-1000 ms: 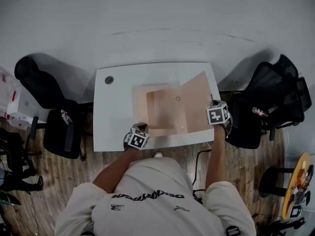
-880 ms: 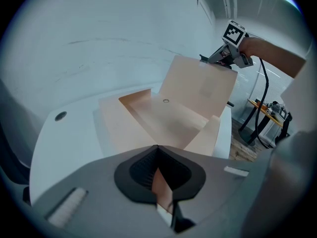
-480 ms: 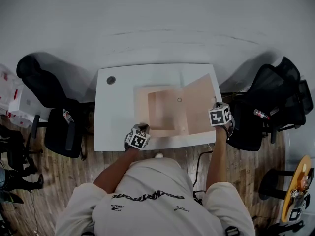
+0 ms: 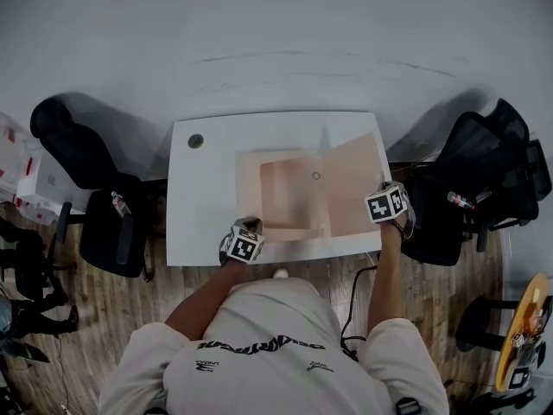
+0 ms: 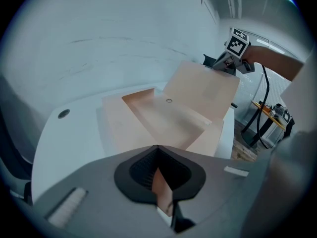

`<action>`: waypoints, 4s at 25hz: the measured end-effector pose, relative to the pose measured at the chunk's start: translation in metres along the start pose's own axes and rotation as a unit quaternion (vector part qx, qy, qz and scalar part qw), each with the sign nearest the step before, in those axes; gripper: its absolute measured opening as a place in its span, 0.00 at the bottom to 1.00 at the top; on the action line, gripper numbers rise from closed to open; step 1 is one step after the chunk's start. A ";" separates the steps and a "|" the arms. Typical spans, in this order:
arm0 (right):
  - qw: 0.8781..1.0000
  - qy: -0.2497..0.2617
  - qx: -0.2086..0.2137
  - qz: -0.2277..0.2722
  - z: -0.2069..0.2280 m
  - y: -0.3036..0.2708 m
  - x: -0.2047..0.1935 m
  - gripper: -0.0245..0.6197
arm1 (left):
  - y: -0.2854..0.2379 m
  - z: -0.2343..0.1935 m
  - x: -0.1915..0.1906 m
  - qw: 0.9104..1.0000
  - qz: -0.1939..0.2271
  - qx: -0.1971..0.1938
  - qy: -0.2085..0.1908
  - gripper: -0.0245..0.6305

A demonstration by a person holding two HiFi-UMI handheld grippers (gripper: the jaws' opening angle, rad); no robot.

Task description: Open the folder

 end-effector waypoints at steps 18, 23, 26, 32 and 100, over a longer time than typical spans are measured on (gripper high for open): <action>0.998 -0.041 0.001 0.057 -0.001 0.020 0.009 0.06 | 0.009 -0.001 0.015 0.999 0.038 0.009 0.007 0.04; 0.995 -0.056 -0.004 0.083 0.000 0.029 0.019 0.06 | 0.015 0.000 0.024 0.998 0.058 0.009 0.004 0.04; 0.994 -0.062 -0.005 0.095 -0.003 0.037 0.024 0.08 | 0.020 0.000 0.024 0.998 0.063 0.011 0.004 0.04; 0.988 -0.078 -0.009 0.130 -0.005 0.058 0.038 0.15 | 0.032 0.007 0.033 0.997 0.077 0.016 -0.017 0.04; 0.862 -0.322 0.181 0.347 -0.201 0.220 0.059 0.04 | 0.164 0.059 0.089 0.954 0.298 0.029 0.002 0.04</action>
Point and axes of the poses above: the fingertips, and each gripper's own axes: y backward along the fingers, z to its right, x out of its top, the point moved 1 cm from there along y, backward along the fingers, and after that the axes turned 5 degrees about -x, right-handed, at the moved point
